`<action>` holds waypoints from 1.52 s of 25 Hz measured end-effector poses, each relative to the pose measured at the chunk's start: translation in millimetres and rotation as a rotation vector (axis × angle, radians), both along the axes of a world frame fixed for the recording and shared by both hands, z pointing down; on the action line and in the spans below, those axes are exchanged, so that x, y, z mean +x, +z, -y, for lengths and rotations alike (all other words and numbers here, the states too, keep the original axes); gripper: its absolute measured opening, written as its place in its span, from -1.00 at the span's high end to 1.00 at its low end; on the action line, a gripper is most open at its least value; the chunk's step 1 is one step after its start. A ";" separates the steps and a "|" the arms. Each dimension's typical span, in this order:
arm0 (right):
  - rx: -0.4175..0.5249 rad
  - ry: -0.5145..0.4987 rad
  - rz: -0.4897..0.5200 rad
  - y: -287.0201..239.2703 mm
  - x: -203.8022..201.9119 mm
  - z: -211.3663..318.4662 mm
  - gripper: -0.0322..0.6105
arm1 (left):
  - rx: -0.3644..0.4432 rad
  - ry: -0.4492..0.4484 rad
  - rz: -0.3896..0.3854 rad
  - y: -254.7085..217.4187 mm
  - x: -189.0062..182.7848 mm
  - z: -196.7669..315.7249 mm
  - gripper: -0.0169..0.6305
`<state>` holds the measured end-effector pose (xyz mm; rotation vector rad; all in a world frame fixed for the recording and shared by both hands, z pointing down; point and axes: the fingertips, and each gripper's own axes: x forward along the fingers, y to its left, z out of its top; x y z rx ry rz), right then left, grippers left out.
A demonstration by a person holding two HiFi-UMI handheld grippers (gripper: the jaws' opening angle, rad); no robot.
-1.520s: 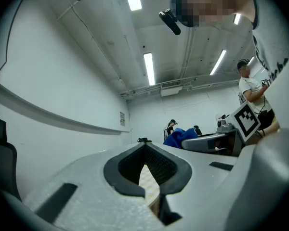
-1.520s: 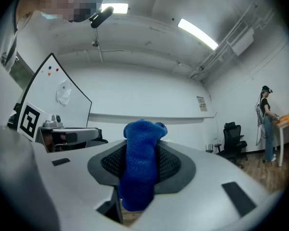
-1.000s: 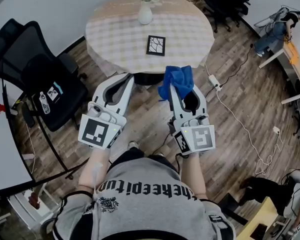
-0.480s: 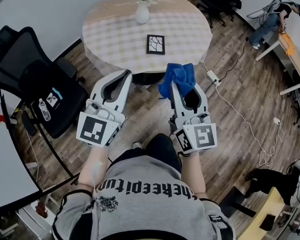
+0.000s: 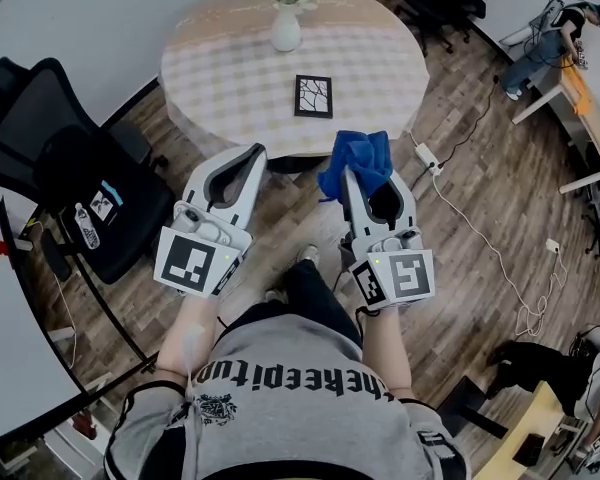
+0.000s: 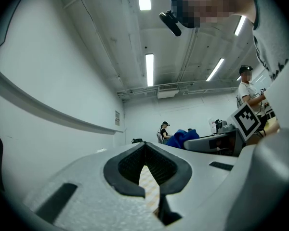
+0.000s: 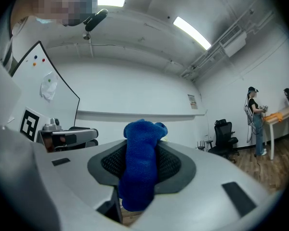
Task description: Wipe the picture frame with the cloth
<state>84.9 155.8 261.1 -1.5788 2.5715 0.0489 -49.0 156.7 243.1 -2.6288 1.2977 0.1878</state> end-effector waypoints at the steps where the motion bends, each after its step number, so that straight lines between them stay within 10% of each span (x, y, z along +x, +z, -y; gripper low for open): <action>1: -0.003 -0.004 0.000 0.7 -0.2 6.1 0.45 | -0.012 -0.004 -0.002 1.6 -0.1 5.8 0.90; 38: -0.031 -0.138 0.039 3.6 55.9 208.7 0.45 | 0.004 -0.102 0.017 -7.7 67.5 193.2 0.90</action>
